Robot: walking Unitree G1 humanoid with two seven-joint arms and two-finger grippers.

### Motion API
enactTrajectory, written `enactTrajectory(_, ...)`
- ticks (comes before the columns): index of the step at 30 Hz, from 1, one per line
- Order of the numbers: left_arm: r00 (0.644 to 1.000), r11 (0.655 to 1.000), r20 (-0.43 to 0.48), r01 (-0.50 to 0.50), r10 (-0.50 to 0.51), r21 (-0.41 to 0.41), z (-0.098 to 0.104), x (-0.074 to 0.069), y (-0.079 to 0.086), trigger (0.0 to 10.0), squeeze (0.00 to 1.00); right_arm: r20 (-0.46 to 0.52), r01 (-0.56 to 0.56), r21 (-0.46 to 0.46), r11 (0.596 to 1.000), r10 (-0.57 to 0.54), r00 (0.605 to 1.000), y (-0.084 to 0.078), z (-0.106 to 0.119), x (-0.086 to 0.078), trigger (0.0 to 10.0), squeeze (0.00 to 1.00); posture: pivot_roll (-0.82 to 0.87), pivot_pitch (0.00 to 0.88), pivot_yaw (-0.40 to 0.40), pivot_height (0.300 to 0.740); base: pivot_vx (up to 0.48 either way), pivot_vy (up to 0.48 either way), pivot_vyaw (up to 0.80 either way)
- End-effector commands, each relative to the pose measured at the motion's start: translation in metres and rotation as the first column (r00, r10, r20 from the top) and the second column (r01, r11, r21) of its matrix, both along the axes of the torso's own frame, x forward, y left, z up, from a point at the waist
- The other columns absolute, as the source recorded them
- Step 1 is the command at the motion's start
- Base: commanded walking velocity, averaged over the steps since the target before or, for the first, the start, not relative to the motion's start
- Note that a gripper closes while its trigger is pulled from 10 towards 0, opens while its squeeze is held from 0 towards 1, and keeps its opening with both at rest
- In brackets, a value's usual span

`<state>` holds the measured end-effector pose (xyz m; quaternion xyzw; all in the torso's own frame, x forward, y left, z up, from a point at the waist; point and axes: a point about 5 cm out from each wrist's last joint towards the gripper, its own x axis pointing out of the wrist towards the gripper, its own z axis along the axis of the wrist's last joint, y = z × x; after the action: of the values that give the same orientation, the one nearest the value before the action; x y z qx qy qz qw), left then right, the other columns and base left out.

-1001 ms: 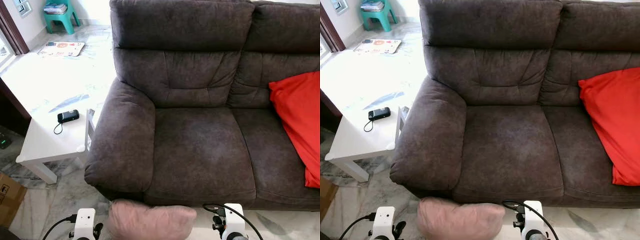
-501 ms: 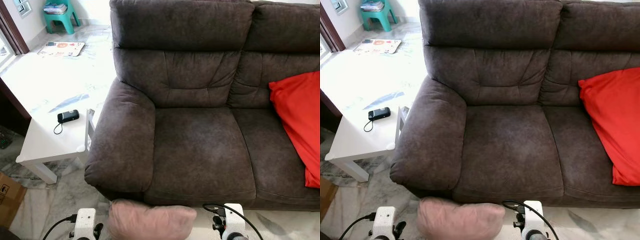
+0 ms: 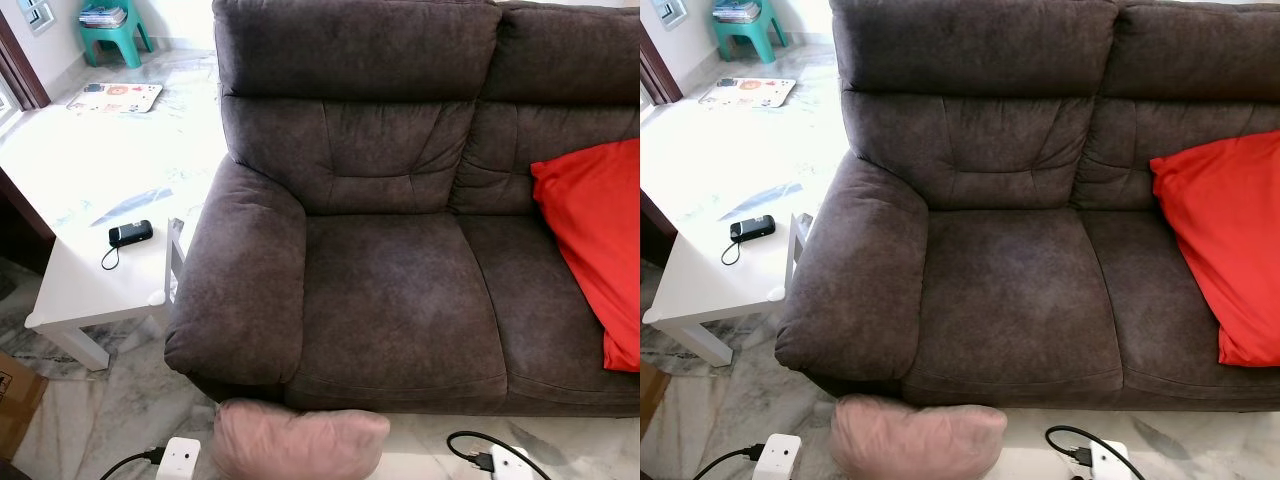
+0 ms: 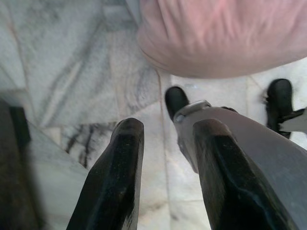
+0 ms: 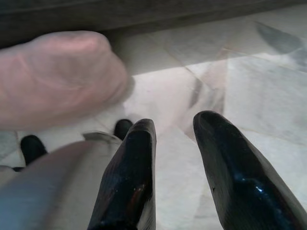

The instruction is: Move the pillow to the sofa from floor

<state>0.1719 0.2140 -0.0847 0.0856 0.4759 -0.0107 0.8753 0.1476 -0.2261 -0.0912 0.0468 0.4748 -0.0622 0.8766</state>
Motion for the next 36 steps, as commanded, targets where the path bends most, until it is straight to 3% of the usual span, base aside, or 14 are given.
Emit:
enactTrajectory(1, 1.000, 1.000, 0.018, 0.014, -0.014, 0.024, 0.001, 0.002, 0.000, 10.0, 0.00, 0.027, 0.014, -0.004, 1.000, -0.013, 1.000, 0.006, 0.001, 0.004, 10.0, 0.00, -0.05, 0.095, -0.029, 0.740, 0.000, 0.000, 0.00)
enactTrajectory(7, 0.996, 0.999, 0.088, -0.018, 0.016, 0.028, 0.007, 0.012, 0.003, 10.0, 0.00, 0.073, 0.044, 0.020, 0.999, -0.046, 0.996, 0.022, 0.001, 0.011, 10.0, 0.00, -0.04, 0.096, -0.024, 0.740, 0.000, 0.000, 0.00)
enactTrajectory(10, 0.995, 0.999, 0.094, -0.018, 0.015, 0.029, 0.008, 0.014, 0.003, 10.0, 0.00, 0.078, 0.040, 0.017, 0.999, -0.041, 0.996, 0.019, 0.002, 0.012, 10.0, 0.00, -0.04, 0.097, -0.023, 0.740, 0.000, 0.000, 0.00)
enactTrajectory(16, 0.972, 0.996, 0.223, -0.087, 0.077, 0.035, 0.020, 0.028, 0.008, 10.0, 0.00, 0.155, 0.061, -0.027, 0.998, -0.056, 0.986, -0.029, 0.019, 0.020, 10.0, 0.00, -0.05, 0.100, -0.019, 0.740, 0.000, 0.000, 0.00)
enactTrajectory(18, 0.965, 0.995, 0.251, -0.094, 0.080, 0.043, 0.022, 0.032, 0.009, 10.0, 0.00, 0.163, 0.056, -0.040, 0.998, -0.048, 0.985, -0.031, 0.020, 0.021, 10.0, 0.00, -0.04, 0.099, -0.019, 0.740, 0.000, 0.000, 0.00)
enactTrajectory(22, 0.911, 0.994, 0.404, -0.102, 0.077, 0.041, 0.040, 0.052, 0.009, 10.0, 0.00, 0.259, 0.059, -0.057, 0.997, -0.042, 0.965, -0.026, 0.028, 0.035, 10.0, 0.00, -0.04, 0.104, -0.020, 0.740, 0.000, 0.000, 0.00)
enactTrajectory(25, 0.827, 0.995, 0.560, -0.089, 0.044, 0.054, 0.062, 0.070, 0.008, 10.0, 0.00, 0.371, 0.011, -0.077, 0.997, 0.019, 0.928, -0.008, 0.043, 0.068, 10.0, 0.00, -0.04, 0.101, -0.023, 0.740, 0.000, 0.000, 0.00)
enactTrajectory(27, 0.785, 0.995, 0.619, -0.084, 0.030, 0.058, 0.071, 0.075, 0.008, 10.0, 0.00, 0.410, 0.000, -0.082, 0.997, 0.034, 0.912, -0.003, 0.049, 0.078, 10.0, 0.00, -0.04, 0.098, -0.025, 0.740, 0.000, 0.000, 0.00)
enactTrajectory(28, 0.713, 0.994, 0.701, -0.081, 0.010, 0.068, 0.087, 0.084, 0.007, 10.0, 0.00, 0.478, -0.011, -0.091, 0.996, 0.053, 0.877, 0.001, 0.060, 0.092, 10.0, 0.00, -0.04, 0.095, -0.027, 0.740, 0.000, 0.000, 0.00)
enactTrajectory(31, 0.644, 0.993, 0.764, -0.060, -0.038, 0.100, 0.102, 0.090, 0.004, 10.0, 0.00, 0.559, -0.005, -0.088, 0.996, 0.054, 0.827, 0.003, 0.073, 0.104, 10.0, 0.00, -0.04, 0.086, -0.028, 0.740, 0.000, 0.000, 0.00)
enactTrajectory(32, 0.615, 0.992, 0.786, -0.056, -0.056, 0.114, 0.109, 0.092, 0.003, 10.0, 0.00, 0.599, -0.005, -0.090, 0.996, 0.058, 0.798, 0.004, 0.079, 0.109, 10.0, 0.00, -0.04, 0.082, -0.028, 0.740, 0.000, 0.000, 0.00)
enactTrajectory(33, 0.552, 0.990, 0.831, -0.075, -0.060, 0.121, 0.123, 0.096, 0.003, 10.0, 0.00, 0.684, -0.001, -0.102, 0.995, 0.070, 0.726, 0.005, 0.095, 0.120, 10.0, 0.00, -0.04, 0.077, -0.029, 0.740, 0.000, 0.000, 0.00)
enactTrajectory(35, 0.514, 0.989, 0.857, -0.098, -0.044, 0.110, 0.131, 0.098, 0.004, 10.0, 0.00, 0.728, 0.006, -0.111, 0.994, 0.077, 0.681, 0.005, 0.104, 0.125, 10.0, 0.00, -0.04, 0.074, -0.030, 0.740, 0.000, 0.000, 0.00)
enactTrajectory(36, 0.460, 0.988, 0.886, -0.102, -0.056, 0.115, 0.144, 0.103, 0.002, 10.0, 0.00, 0.786, 0.012, -0.118, 0.993, 0.086, 0.612, 0.008, 0.119, 0.132, 10.0, 0.00, -0.04, 0.063, -0.032, 0.740, 0.000, 0.000, 0.00)
